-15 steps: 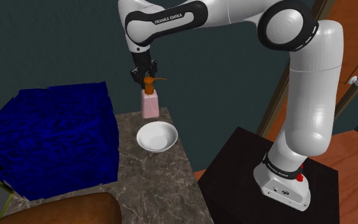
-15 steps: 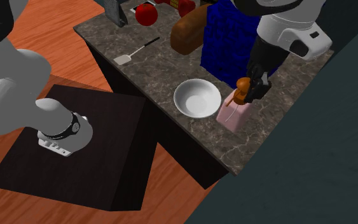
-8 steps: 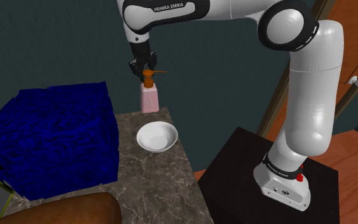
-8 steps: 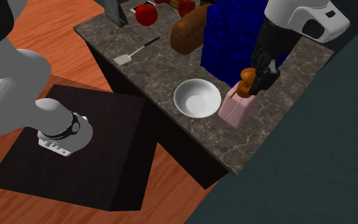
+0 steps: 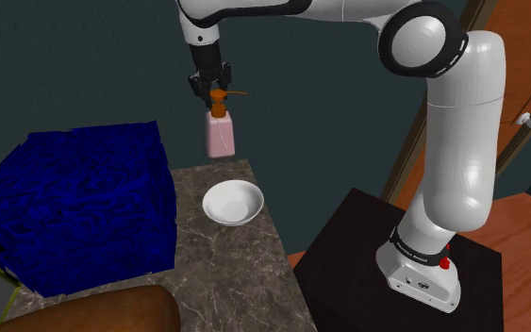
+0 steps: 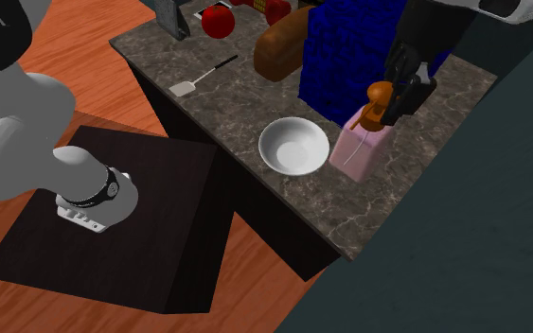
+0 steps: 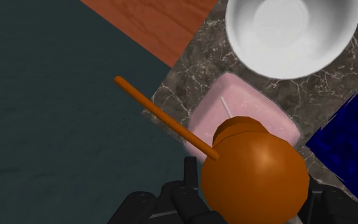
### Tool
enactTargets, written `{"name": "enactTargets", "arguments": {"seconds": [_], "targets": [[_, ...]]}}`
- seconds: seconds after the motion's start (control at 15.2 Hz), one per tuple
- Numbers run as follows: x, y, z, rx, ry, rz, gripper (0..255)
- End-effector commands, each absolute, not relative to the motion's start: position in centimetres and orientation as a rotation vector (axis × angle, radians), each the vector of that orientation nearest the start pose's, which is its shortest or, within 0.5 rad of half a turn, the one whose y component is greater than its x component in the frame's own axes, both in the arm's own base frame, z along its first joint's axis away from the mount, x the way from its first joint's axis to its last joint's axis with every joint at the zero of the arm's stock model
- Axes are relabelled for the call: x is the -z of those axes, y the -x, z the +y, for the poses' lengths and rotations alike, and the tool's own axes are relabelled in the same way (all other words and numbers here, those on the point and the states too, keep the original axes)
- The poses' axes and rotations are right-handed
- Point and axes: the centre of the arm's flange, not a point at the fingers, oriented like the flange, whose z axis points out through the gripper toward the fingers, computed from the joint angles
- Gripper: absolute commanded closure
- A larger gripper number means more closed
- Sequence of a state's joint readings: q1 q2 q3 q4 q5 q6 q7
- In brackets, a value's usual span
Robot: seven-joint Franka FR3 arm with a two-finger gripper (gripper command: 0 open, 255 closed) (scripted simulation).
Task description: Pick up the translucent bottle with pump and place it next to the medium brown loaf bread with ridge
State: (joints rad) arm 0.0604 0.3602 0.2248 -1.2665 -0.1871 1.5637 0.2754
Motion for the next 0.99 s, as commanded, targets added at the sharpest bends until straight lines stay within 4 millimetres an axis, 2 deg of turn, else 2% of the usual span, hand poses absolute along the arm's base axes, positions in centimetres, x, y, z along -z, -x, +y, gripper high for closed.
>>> {"name": "enactTargets", "arguments": {"seconds": [0.0, 0.86, 0.92], "targets": [[-56.3, -64.2, 13.9, -0.038, 3.261, -0.003, 255], [-63.1, -64.2, 13.9, -0.038, 3.261, -0.003, 255], [-63.3, -63.2, 14.8, -0.038, 3.261, -0.003, 255]]}}
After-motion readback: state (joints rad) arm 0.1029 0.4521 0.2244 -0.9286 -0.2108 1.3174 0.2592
